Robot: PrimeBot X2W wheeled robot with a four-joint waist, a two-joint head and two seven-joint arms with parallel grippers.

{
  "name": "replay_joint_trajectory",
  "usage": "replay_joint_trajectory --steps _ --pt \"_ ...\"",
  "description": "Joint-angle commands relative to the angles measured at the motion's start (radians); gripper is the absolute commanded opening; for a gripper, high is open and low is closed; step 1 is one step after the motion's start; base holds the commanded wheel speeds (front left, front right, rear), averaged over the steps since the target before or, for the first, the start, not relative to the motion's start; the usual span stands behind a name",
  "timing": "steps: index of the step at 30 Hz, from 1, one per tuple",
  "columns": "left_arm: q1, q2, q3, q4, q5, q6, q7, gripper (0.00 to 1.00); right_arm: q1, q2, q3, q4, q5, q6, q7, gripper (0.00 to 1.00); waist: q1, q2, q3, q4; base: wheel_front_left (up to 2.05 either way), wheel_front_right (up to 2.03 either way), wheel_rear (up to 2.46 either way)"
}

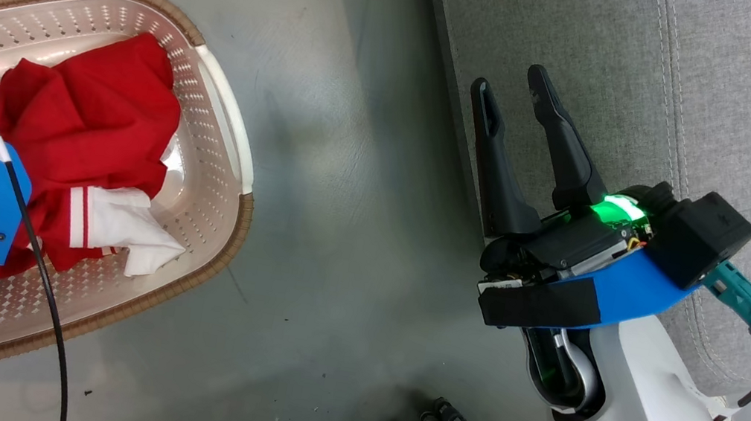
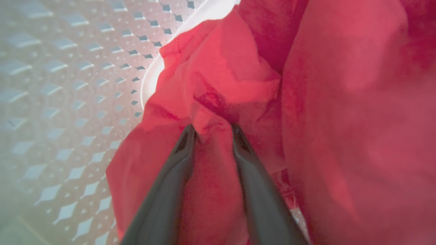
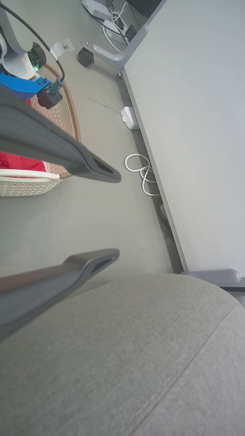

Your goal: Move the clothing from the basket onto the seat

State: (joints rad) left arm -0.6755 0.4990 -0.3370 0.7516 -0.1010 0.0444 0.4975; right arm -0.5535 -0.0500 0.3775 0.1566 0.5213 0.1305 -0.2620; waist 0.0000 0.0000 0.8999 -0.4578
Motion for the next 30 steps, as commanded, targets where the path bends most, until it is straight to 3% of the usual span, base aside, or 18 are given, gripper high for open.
replay_joint_trajectory --steps 1,10,18,24,30 --pt "0.006 0.011 0.000 -0.002 -0.005 0.001 0.003 0.00 -0.017 -0.001 0.000 -0.002 0.003 0.000 -0.004 1.00 0.0000 0.0000 0.001 0.000 0.00 0.00 0.00" --pt "0.002 0.022 0.001 0.001 -0.034 -0.025 -0.034 0.00 -0.023 -0.001 0.004 0.007 0.005 0.000 -0.004 1.00 0.0000 0.0000 -0.008 0.005 0.00 0.00 0.00" --pt "-0.010 -0.006 -0.008 0.048 -0.058 -0.042 -0.089 0.00 -0.024 -0.001 -0.005 0.025 -0.012 0.000 -0.004 1.00 0.0000 0.0000 -0.056 0.025 0.00 0.00 0.00" --pt "-0.011 -0.071 -0.016 0.096 -0.088 -0.061 -0.200 0.00 0.007 -0.001 -0.018 0.056 -0.046 0.000 -0.004 1.00 0.0000 0.0000 -0.170 0.070 0.00 0.00 0.00" --pt "-0.022 -0.191 -0.038 0.166 -0.112 -0.080 -0.326 0.00 0.060 -0.002 -0.042 0.113 -0.101 0.000 -0.004 1.00 0.0000 0.0000 -0.341 0.134 0.00 0.00 0.00"
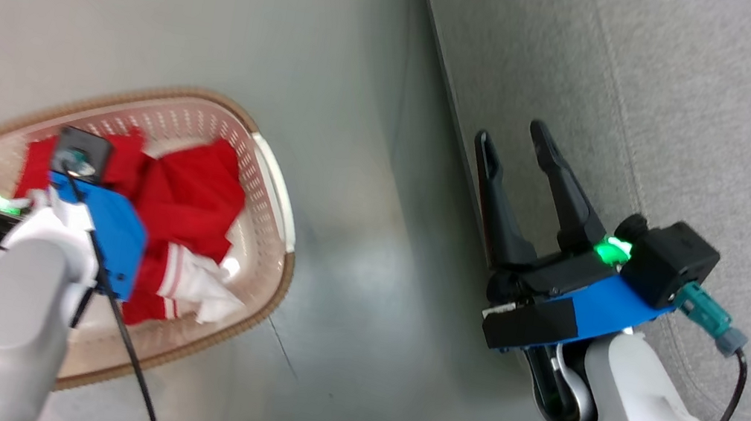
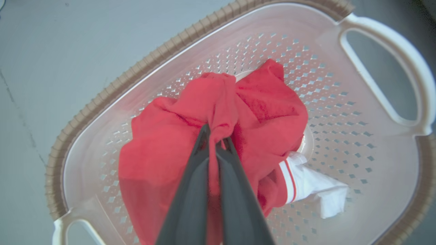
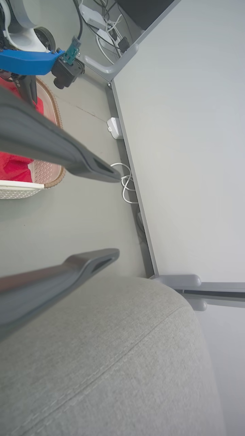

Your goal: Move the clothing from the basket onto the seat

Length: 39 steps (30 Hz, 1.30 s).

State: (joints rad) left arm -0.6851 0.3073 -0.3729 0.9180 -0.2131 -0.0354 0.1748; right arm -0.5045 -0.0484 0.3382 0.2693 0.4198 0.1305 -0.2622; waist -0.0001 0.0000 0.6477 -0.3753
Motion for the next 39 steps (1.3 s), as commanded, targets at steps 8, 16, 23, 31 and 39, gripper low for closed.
replay_joint_trajectory --steps 8,16,23,31,39 --pt "-0.006 -0.133 -0.028 0.096 -0.041 -0.051 -0.168 0.00 0.095 -0.004 -0.037 0.071 -0.053 0.000 -0.004 1.00 0.0001 0.0000 -0.307 0.136 0.00 0.00 0.00" --pt "-0.002 -0.237 -0.069 0.120 -0.088 -0.082 -0.271 0.00 0.195 -0.004 -0.063 0.136 -0.087 0.000 -0.003 1.00 0.0001 0.0000 -0.491 0.214 0.00 0.00 0.00" --pt "0.023 -0.258 -0.164 0.018 -0.193 -0.097 -0.296 0.00 0.282 -0.003 -0.077 0.149 -0.105 0.000 0.029 1.00 0.0001 0.0000 -0.615 0.254 0.00 0.00 0.00" --pt "0.002 -0.257 -0.309 -0.150 -0.339 -0.093 -0.259 0.00 0.332 -0.003 -0.068 0.109 -0.109 0.000 0.071 1.00 0.0001 0.0000 -0.660 0.270 0.00 0.00 0.00" --pt "-0.030 -0.257 -0.419 -0.235 -0.436 -0.055 -0.240 0.00 0.351 -0.003 -0.058 0.077 -0.114 0.000 0.098 1.00 0.0001 0.0000 -0.682 0.272 0.00 0.00 0.00"
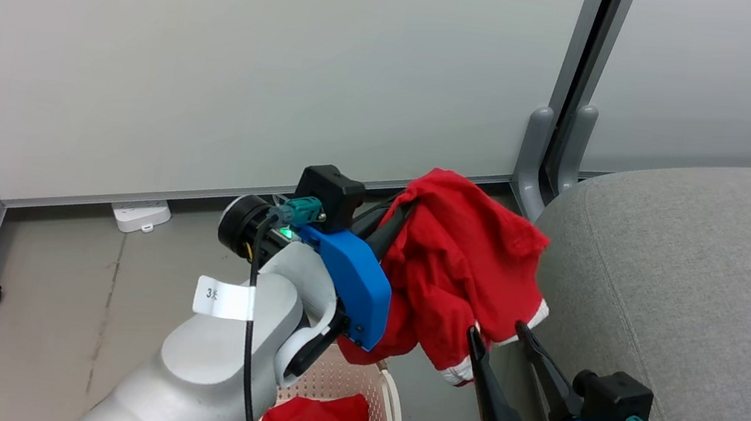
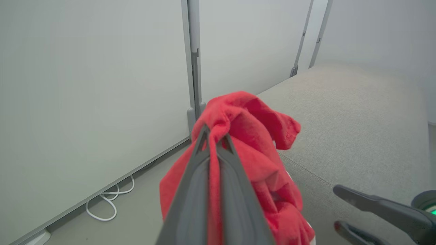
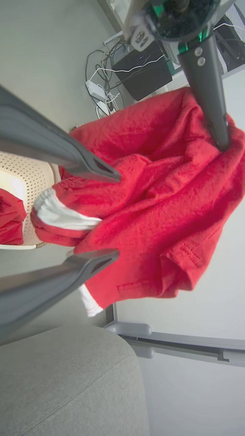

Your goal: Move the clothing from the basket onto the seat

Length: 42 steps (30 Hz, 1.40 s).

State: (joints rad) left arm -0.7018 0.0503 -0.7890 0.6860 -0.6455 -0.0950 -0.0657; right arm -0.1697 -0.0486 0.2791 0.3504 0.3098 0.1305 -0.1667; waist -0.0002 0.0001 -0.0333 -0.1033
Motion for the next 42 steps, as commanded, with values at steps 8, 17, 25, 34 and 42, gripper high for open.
replay_joint_trajectory --steps 8,17,25,34,42 --pt "-0.032 0.001 -0.072 -0.009 -0.053 0.033 -0.005 0.00 0.015 -0.003 0.009 -0.023 -0.004 0.000 0.016 1.00 0.0002 -0.0001 -0.002 -0.008 0.00 0.00 0.00" --pt "-0.056 0.000 -0.128 0.009 -0.105 0.042 -0.019 0.00 -0.069 -0.003 0.069 -0.012 0.008 0.000 0.057 1.00 0.0002 -0.0001 0.015 -0.015 0.00 0.00 0.00" --pt "-0.074 0.000 -0.180 0.002 -0.152 0.043 -0.030 0.00 -0.183 -0.003 0.084 0.065 -0.023 0.000 0.100 1.00 0.0002 -0.0001 0.031 -0.006 0.00 0.00 0.00" --pt "-0.087 0.000 -0.242 -0.012 -0.202 0.044 -0.039 0.00 -0.284 -0.003 0.138 0.195 -0.002 0.000 0.126 1.00 0.0002 -0.0001 0.031 0.007 0.00 0.00 0.00" --pt "-0.097 0.000 -0.284 -0.030 -0.251 0.037 -0.046 0.00 -0.344 -0.003 0.190 0.310 0.039 0.000 0.146 1.00 0.0002 -0.0001 0.026 0.017 0.00 0.00 0.00"
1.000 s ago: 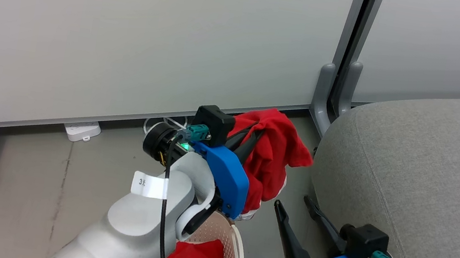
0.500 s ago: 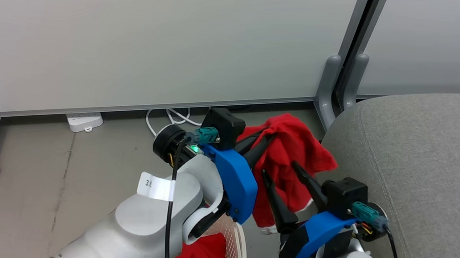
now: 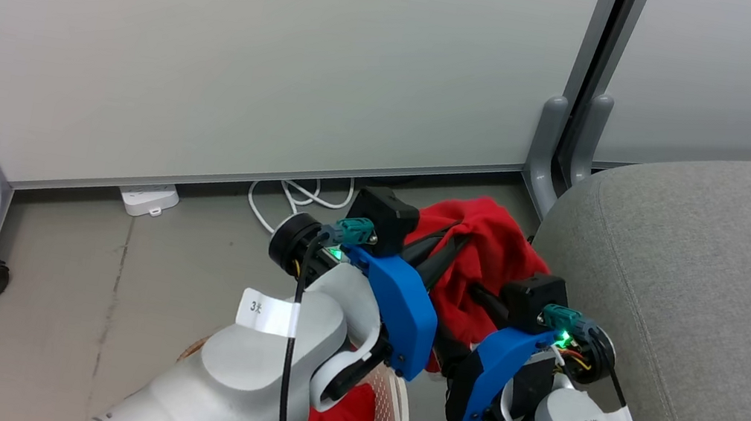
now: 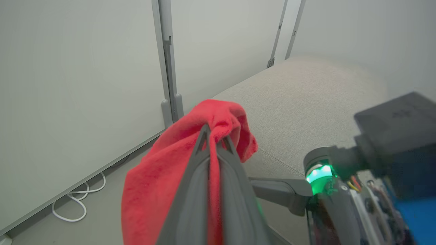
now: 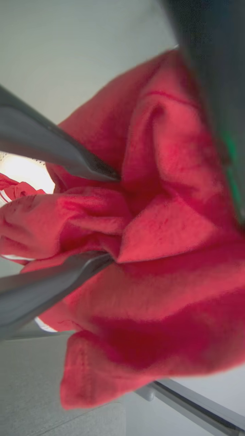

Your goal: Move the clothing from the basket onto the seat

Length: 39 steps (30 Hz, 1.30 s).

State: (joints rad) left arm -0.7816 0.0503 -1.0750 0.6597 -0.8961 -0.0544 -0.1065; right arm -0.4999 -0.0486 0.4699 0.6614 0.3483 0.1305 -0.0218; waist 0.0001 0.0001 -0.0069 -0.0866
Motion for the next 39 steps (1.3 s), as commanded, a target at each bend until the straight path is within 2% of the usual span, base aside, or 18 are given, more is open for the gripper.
replay_joint_trajectory --steps 1,2,3,5,6,13,29,30,31,32,39 --pt "-0.019 0.000 -0.002 -0.005 -0.007 -0.004 -0.006 0.00 -0.018 -0.003 0.005 0.011 0.007 0.000 0.003 1.00 -0.0001 -0.0001 -0.001 0.001 0.00 0.00 0.00" --pt "-0.020 0.000 -0.006 -0.008 -0.014 -0.004 -0.008 0.00 -0.022 -0.003 0.010 0.023 0.014 0.000 0.000 1.00 -0.0001 -0.0001 -0.002 0.002 0.00 0.00 0.00" --pt "-0.021 0.000 -0.011 -0.010 -0.021 -0.006 -0.010 0.00 -0.027 -0.003 0.014 0.034 0.020 0.000 -0.004 0.87 -0.0001 -0.0001 -0.003 0.003 0.00 0.00 0.00" --pt "-0.023 0.000 -0.019 -0.014 -0.032 -0.006 -0.012 0.00 -0.037 -0.003 0.020 0.053 0.028 0.000 -0.012 0.09 -0.0001 -0.0001 -0.004 0.004 0.00 0.00 0.00" --pt "-0.025 0.000 -0.025 -0.014 -0.040 -0.004 -0.016 0.00 -0.043 -0.003 0.026 0.065 0.036 0.000 -0.026 0.00 -0.0001 -0.0001 -0.006 0.005 0.00 0.00 0.00" --pt "-0.032 0.000 -0.044 0.012 -0.061 0.002 -0.030 0.00 -0.048 -0.003 0.035 0.098 0.043 0.000 -0.067 0.00 -0.0001 -0.0001 -0.011 -0.002 0.00 0.00 0.00" --pt "-0.043 0.000 -0.074 0.054 -0.091 0.003 -0.071 0.00 -0.035 -0.003 0.043 0.111 0.054 0.000 -0.082 0.00 -0.0001 -0.0001 -0.023 -0.013 0.00 0.00 0.00" --pt "-0.043 0.000 -0.074 0.057 -0.090 0.004 -0.078 0.32 -0.034 -0.003 0.042 0.111 0.053 0.000 -0.082 0.00 -0.0001 -0.0001 -0.024 -0.013 0.00 0.00 0.00" --pt "-0.043 0.000 -0.072 0.058 -0.088 0.005 -0.087 0.75 -0.033 -0.003 0.041 0.110 0.053 0.000 -0.083 0.00 -0.0001 -0.0001 -0.024 -0.012 0.00 0.00 0.00" --pt "-0.043 0.000 -0.068 0.060 -0.086 0.007 -0.098 1.00 -0.032 -0.003 0.040 0.110 0.052 0.000 -0.084 0.00 -0.0001 -0.0001 -0.024 -0.013 0.00 0.00 0.00" --pt "-0.006 0.021 -0.028 0.062 -0.070 -0.004 -0.151 1.00 -0.030 -0.003 0.023 0.094 0.046 0.000 -0.095 0.00 -0.0001 -0.0001 -0.021 -0.015 0.00 0.00 0.00"
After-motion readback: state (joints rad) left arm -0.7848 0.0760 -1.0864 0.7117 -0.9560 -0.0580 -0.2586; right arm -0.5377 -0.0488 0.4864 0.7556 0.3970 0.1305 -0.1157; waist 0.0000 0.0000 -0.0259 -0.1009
